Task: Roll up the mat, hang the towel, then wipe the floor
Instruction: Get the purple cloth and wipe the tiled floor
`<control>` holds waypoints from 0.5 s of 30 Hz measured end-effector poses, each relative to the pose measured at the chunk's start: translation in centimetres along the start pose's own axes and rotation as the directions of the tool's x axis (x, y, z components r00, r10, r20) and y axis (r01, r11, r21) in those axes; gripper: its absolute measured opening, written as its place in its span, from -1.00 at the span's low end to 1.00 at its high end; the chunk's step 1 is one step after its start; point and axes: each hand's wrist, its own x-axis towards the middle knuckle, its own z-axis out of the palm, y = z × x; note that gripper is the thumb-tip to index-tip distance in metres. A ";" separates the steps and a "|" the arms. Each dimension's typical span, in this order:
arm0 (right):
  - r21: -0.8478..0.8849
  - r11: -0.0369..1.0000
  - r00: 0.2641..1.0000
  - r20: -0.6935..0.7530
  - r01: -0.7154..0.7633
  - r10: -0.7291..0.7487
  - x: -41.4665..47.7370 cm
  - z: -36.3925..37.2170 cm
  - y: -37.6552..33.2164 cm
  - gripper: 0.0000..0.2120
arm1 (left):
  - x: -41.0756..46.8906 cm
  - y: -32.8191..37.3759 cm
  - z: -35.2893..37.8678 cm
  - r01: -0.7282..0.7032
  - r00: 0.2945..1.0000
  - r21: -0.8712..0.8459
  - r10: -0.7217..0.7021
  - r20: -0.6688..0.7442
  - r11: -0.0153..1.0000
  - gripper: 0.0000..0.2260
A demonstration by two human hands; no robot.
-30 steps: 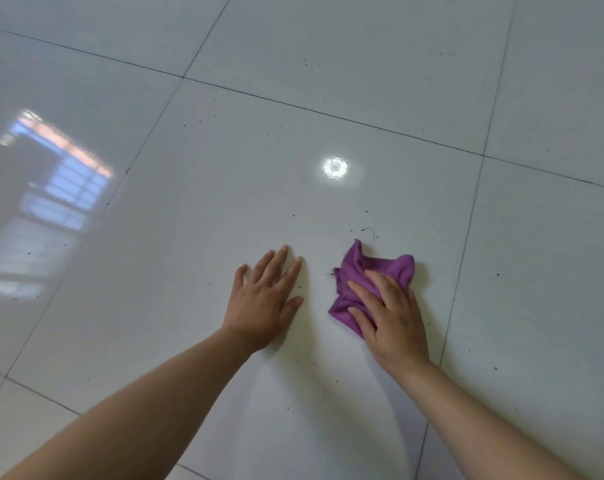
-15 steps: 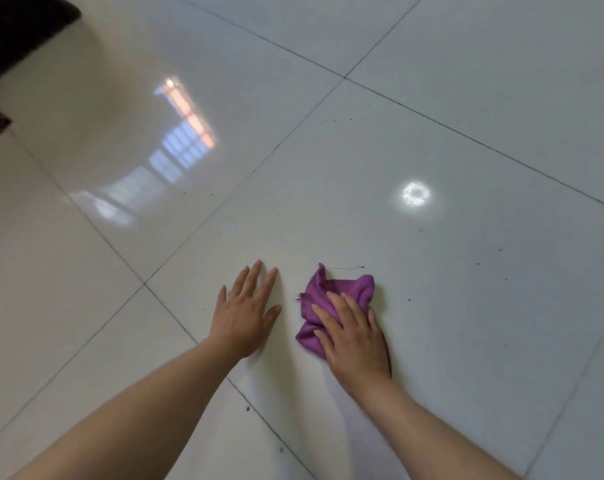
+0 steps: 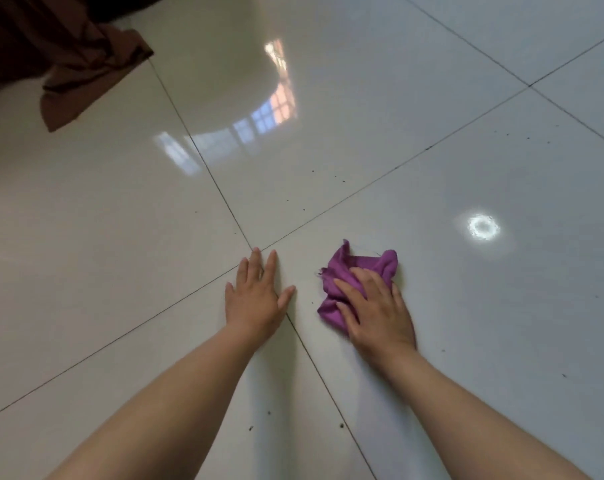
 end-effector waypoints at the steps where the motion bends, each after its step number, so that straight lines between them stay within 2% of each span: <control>1: 0.004 1.000 1.000 -0.006 -0.003 0.003 0.9 0.1 0.3 -0.59 | 0.6 -0.5 -0.3 0.024 1.000 -0.028 -0.025 -0.012 0.999 -0.38; 6: 0.027 0.967 0.966 -0.035 -0.255 0.255 7.9 0.1 -1.3 -0.49 | 3.9 -1.8 -1.5 0.066 0.992 -0.079 -0.074 -0.099 0.995 -0.42; 8: 0.017 0.975 0.975 0.003 -0.223 0.223 9.0 0.4 -2.0 -0.48 | 4.9 -1.6 -1.5 0.033 0.990 -0.099 -0.047 -0.134 0.995 -0.44; 12: 0.022 0.998 0.998 0.012 0.054 -0.054 7.9 0.3 -0.6 -0.56 | 7.3 0.0 -1.5 -0.047 0.979 -0.150 0.015 -0.205 0.988 -0.48; 13: 0.028 0.997 0.997 0.001 0.074 -0.074 8.1 0.2 0.0 -0.57 | 8.0 0.3 -1.6 -0.044 0.977 -0.165 0.007 -0.215 0.985 -0.48; 15: 0.023 1.000 0.999 -0.035 0.006 -0.005 9.3 0.1 0.3 -0.59 | 9.0 0.7 -1.5 -0.021 0.974 -0.189 -0.023 -0.227 0.982 -0.49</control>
